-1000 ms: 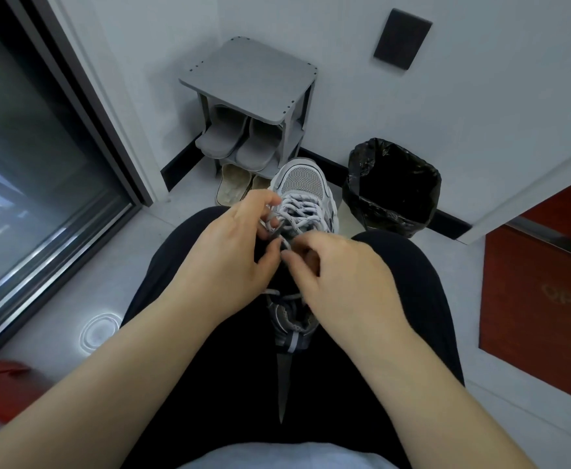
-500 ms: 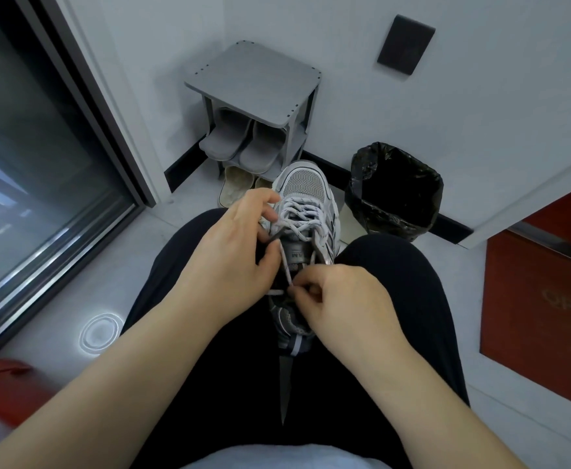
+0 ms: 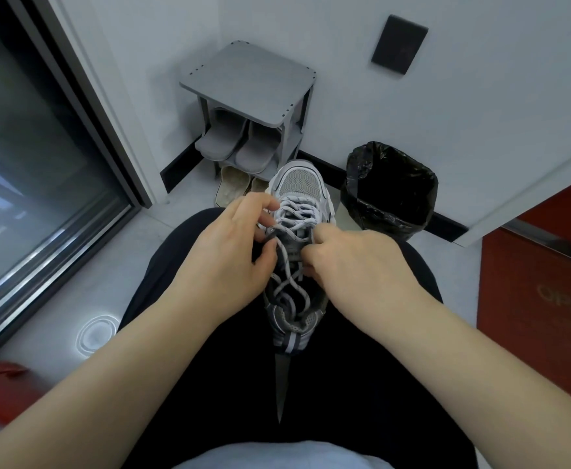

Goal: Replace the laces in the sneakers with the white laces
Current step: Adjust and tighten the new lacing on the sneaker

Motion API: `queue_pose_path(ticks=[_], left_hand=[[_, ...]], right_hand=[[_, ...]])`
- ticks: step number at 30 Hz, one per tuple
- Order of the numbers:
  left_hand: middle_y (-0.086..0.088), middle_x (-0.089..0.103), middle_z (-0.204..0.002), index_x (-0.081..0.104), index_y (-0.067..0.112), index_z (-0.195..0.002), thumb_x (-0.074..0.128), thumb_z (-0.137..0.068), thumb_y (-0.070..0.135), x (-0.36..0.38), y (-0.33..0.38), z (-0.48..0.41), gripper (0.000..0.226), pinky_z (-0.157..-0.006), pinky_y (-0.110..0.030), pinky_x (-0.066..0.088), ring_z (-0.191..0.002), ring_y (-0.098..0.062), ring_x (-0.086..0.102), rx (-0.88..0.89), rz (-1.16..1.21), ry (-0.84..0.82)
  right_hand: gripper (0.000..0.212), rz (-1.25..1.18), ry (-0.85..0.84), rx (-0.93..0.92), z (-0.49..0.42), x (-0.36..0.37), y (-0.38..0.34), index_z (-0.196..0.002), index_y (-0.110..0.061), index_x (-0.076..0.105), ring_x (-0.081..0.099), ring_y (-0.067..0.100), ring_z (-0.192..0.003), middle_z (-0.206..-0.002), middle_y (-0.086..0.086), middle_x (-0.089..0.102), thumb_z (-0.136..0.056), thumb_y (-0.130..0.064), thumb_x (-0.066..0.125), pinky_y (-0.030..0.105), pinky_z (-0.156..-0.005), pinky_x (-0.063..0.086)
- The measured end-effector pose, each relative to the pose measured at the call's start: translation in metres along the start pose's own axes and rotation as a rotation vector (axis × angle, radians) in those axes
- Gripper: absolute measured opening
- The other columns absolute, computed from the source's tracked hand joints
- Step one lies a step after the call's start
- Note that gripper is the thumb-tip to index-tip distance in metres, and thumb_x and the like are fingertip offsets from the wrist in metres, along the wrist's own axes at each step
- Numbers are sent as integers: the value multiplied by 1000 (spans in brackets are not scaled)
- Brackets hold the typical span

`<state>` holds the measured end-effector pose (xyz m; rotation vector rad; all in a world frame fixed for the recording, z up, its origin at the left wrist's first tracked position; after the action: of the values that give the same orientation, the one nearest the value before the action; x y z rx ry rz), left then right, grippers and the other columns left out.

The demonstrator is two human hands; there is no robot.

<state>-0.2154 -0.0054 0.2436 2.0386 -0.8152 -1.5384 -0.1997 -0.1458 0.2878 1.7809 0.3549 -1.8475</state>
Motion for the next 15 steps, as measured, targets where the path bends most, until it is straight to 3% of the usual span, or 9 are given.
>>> queue_pose_path(ticks=[3, 5, 7, 8, 10, 15], left_hand=[[14, 52, -94, 49, 22, -110, 60, -78, 13, 0, -1, 0, 36, -73, 1, 34, -88, 5, 50, -10, 0, 14], [16, 51, -94, 49, 23, -109, 60, -78, 14, 1, -2, 0, 34, -73, 1, 34, -87, 6, 50, -20, -3, 17], [18, 48, -92, 50, 23, -108, 60, -78, 13, 0, -2, 0, 33, -74, 1, 34, -86, 8, 50, -18, -3, 17], [19, 47, -90, 51, 23, -107, 60, -78, 13, 0, -2, -1, 32, -75, -1, 34, -86, 7, 50, -14, 4, 17], [21, 47, -88, 52, 22, -105, 61, -77, 11, 0, -2, -1, 31, -76, -4, 36, -86, 4, 52, 5, 10, 16], [18, 50, -88, 53, 22, -105, 63, -75, 10, 0, -1, -1, 34, -75, -6, 37, -83, 1, 54, 15, 16, 17]], right_hand=[[12, -68, -59, -96, 7, 11, -6, -68, -21, 62, 50, 22, -52, -70, -5, 35, -77, -20, 70, 25, -41, 6], [7, -190, -55, -105, 18, 16, -11, -76, -22, 63, 59, 19, -64, -76, -5, 43, -83, -21, 64, 26, -39, 22], [13, -350, -81, -40, 24, 17, -4, -92, -26, 66, 59, 16, -84, -90, -7, 51, -91, -29, 53, 31, -57, 44], [19, -442, -108, 2, 24, 16, 0, -99, -28, 66, 57, 15, -90, -95, -8, 54, -93, -32, 49, 33, -69, 47], [23, -581, -39, 66, 23, 9, 2, -102, -28, 67, 57, 14, -91, -94, -8, 59, -94, -34, 46, 35, -76, 48], [26, -530, 34, 178, 13, 8, -16, -94, -27, 64, 55, 15, -79, -80, -7, 57, -91, -46, 48, 30, -62, 43]])
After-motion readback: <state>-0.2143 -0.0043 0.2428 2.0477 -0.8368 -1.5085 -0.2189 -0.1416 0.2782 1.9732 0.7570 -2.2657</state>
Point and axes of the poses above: each hand's wrist, its own z-axis away from the middle knuckle, its own x-axis out of the palm, y = z × x, the point moved 2 cm from there along -z, towards the middle knuckle
